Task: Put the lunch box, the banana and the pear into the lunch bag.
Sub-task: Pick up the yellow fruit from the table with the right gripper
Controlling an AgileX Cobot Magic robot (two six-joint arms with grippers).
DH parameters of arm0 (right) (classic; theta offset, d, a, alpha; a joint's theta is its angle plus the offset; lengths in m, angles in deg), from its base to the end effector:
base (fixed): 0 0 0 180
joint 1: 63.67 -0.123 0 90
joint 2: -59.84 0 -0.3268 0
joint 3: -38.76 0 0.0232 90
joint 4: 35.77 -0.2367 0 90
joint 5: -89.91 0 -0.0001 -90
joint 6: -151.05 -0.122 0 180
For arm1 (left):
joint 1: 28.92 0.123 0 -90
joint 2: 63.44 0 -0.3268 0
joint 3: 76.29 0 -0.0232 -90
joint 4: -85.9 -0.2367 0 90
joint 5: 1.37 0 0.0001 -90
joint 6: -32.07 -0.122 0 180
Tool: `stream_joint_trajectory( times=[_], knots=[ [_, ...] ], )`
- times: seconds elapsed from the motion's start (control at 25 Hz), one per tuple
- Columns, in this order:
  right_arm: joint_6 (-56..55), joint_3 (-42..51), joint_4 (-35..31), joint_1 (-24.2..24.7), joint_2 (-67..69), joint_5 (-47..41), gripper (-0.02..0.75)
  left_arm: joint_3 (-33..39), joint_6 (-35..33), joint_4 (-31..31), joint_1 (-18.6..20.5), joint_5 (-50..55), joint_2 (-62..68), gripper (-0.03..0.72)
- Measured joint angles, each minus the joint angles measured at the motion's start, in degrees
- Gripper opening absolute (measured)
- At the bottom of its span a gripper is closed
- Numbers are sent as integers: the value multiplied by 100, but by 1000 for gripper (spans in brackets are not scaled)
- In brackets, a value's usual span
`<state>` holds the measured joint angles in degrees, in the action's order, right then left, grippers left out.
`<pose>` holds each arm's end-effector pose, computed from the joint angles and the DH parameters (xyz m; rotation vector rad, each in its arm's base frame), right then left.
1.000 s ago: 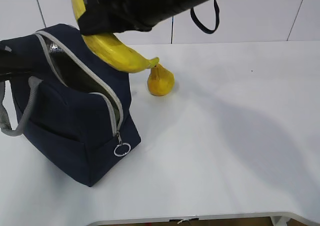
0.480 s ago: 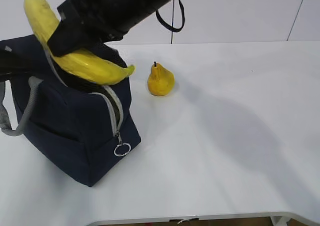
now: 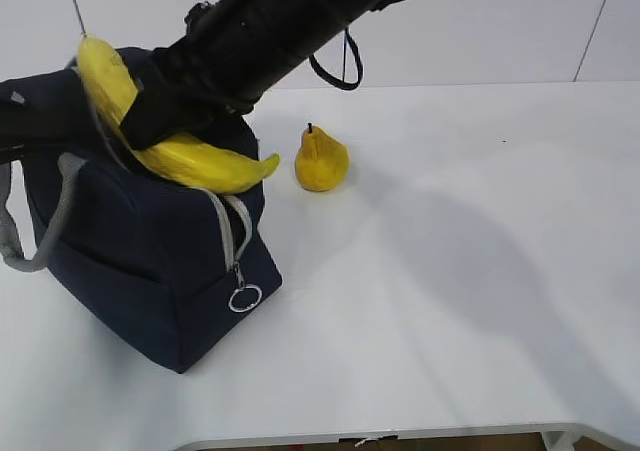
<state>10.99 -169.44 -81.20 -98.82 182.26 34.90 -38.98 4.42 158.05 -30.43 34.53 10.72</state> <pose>0.3494 0.3332 0.3295 -1.1900 2.1243 0.9569 0.2216 -0.0740 0.3158 -0.4032 2.2049 -1.0532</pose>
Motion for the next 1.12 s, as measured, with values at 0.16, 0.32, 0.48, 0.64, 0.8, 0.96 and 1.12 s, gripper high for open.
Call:
stream_joint_trajectory(
  times=[0.16, 0.32, 0.48, 0.64, 0.8, 0.96, 1.12],
  knots=[
    [-26, 0, 190, -79, 138, 234, 317, 0, 0, 11, 0, 1, 0, -16],
    [-147, -21, 464, -281, 255, 471, 317, 0, 0, 11, 0, 1, 0, -16],
    [-591, -32, 819, -450, 412, 645, 317, 0, 0, 11, 0, 1, 0, -16],
    [-1404, -57, 1259, -522, 508, 764, 317, 0, -2, 11, 0, 1, 0, -16],
    [-2107, -376, 1788, -522, 522, 484, 317, 0, -12, 44, 0, 1, 0, -16],
    [-2906, -1014, 2226, -522, 522, -82, 317, 0, -12, 44, 0, 1, 0, -16],
    [-3514, -1503, 2342, -522, 522, -446, 317, 0, -15, 44, 0, 1, 0, -16]
  ],
)
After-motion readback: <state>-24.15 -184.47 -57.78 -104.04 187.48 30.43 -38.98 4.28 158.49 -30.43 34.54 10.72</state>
